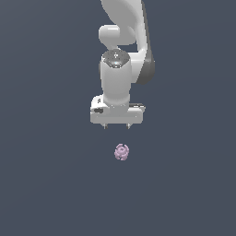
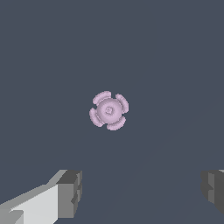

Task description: Pick up the object and move it to a goal position.

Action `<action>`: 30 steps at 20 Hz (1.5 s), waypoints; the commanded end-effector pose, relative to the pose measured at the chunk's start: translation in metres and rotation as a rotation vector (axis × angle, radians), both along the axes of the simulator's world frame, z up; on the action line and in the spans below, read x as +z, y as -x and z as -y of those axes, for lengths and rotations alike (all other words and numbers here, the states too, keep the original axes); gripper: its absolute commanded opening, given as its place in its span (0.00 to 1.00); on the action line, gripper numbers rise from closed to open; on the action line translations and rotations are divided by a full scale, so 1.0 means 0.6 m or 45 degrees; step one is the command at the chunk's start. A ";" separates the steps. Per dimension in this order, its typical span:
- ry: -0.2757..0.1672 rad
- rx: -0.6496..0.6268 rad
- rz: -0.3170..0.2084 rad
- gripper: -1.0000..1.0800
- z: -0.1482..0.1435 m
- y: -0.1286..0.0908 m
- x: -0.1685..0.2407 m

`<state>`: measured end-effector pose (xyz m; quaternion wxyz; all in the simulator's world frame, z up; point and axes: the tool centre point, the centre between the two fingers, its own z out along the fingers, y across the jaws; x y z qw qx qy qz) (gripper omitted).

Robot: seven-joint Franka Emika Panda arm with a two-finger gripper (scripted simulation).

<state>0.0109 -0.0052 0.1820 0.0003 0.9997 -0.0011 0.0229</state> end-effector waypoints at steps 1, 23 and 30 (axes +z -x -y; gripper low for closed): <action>0.000 0.000 0.000 0.96 0.000 0.000 0.000; -0.034 -0.051 -0.026 0.96 -0.062 -0.022 -0.039; -0.025 -0.209 -0.044 0.96 -0.051 -0.062 -0.097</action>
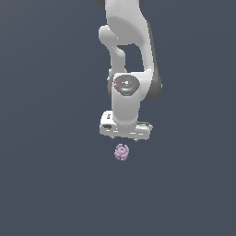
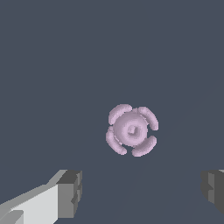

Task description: Pick up the object and move it to a goal position.

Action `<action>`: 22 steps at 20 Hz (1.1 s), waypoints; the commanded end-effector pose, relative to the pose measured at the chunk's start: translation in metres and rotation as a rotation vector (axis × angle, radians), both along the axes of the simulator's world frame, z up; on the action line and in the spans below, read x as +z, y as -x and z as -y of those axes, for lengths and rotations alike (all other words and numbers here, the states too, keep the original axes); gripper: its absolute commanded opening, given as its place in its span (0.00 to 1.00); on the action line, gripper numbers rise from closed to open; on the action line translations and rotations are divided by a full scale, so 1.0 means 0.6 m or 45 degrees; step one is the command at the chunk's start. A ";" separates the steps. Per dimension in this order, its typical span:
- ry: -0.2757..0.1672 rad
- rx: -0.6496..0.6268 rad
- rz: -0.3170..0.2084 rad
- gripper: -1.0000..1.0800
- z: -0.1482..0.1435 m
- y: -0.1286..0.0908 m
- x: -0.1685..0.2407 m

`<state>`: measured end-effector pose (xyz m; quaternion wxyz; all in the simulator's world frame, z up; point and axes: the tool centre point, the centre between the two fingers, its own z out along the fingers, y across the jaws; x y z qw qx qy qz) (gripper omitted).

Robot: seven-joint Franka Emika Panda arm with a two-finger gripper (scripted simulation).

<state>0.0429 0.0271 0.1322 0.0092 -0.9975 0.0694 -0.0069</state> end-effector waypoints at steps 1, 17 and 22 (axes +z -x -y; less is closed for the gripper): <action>0.005 -0.056 -0.007 0.96 0.004 -0.013 -0.022; 0.020 -0.168 -0.021 0.96 0.012 -0.037 -0.074; 0.020 -0.170 -0.021 0.96 0.012 -0.036 -0.109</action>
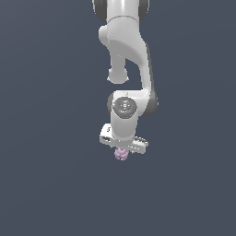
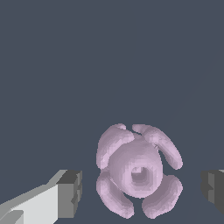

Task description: Pick up the object and move it to a goal position.

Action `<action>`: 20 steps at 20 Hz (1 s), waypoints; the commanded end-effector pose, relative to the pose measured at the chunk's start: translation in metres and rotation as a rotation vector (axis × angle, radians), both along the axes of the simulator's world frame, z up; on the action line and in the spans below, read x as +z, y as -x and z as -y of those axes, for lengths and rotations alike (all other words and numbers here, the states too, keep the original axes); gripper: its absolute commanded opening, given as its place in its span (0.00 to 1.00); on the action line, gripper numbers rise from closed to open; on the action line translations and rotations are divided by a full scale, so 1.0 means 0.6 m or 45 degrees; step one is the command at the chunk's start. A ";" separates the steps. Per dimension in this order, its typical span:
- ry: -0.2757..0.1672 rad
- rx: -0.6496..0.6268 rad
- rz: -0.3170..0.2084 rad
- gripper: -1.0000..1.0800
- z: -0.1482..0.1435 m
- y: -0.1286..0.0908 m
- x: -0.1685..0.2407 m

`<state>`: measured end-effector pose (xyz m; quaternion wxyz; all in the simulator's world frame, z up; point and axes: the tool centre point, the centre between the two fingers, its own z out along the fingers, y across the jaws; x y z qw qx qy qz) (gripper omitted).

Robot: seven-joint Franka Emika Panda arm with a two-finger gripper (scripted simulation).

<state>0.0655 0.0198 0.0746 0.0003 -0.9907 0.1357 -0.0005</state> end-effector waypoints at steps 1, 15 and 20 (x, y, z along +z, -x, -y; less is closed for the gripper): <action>0.000 -0.001 -0.002 0.96 0.000 0.001 -0.024; 0.001 -0.004 -0.001 0.00 0.000 -0.001 -0.057; 0.001 -0.004 -0.001 0.00 0.000 -0.001 -0.057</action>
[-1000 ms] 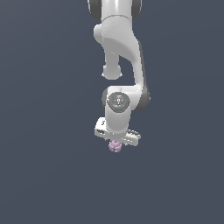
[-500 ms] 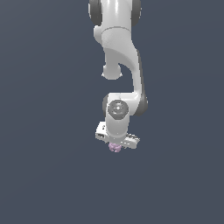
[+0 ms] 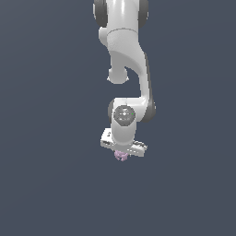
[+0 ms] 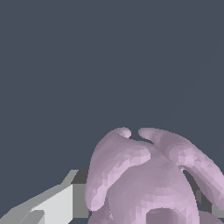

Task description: Pick up the object and move it to a goal position.

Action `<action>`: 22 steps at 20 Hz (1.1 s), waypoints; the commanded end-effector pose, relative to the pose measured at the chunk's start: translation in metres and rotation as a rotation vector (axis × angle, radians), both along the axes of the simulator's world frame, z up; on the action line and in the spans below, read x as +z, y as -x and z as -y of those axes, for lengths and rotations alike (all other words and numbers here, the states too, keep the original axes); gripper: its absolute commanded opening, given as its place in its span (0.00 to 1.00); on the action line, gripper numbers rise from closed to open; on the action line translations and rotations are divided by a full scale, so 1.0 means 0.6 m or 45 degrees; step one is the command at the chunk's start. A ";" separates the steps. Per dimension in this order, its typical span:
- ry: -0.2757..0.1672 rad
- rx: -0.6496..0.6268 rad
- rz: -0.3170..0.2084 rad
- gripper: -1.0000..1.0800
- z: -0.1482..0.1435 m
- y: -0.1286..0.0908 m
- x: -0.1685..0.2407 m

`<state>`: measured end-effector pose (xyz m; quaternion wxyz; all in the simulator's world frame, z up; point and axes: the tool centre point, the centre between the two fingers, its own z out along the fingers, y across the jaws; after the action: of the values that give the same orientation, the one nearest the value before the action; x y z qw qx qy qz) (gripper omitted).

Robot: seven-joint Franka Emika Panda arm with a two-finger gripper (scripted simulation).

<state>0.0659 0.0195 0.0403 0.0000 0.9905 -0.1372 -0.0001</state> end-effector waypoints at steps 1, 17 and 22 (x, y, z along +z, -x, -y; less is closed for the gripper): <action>0.000 0.000 0.000 0.00 0.000 0.000 0.000; 0.000 0.000 0.000 0.00 0.006 0.059 0.003; 0.000 0.000 0.000 0.00 0.010 0.105 0.006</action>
<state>0.0120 0.0142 0.0432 0.0000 0.9906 -0.1371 -0.0002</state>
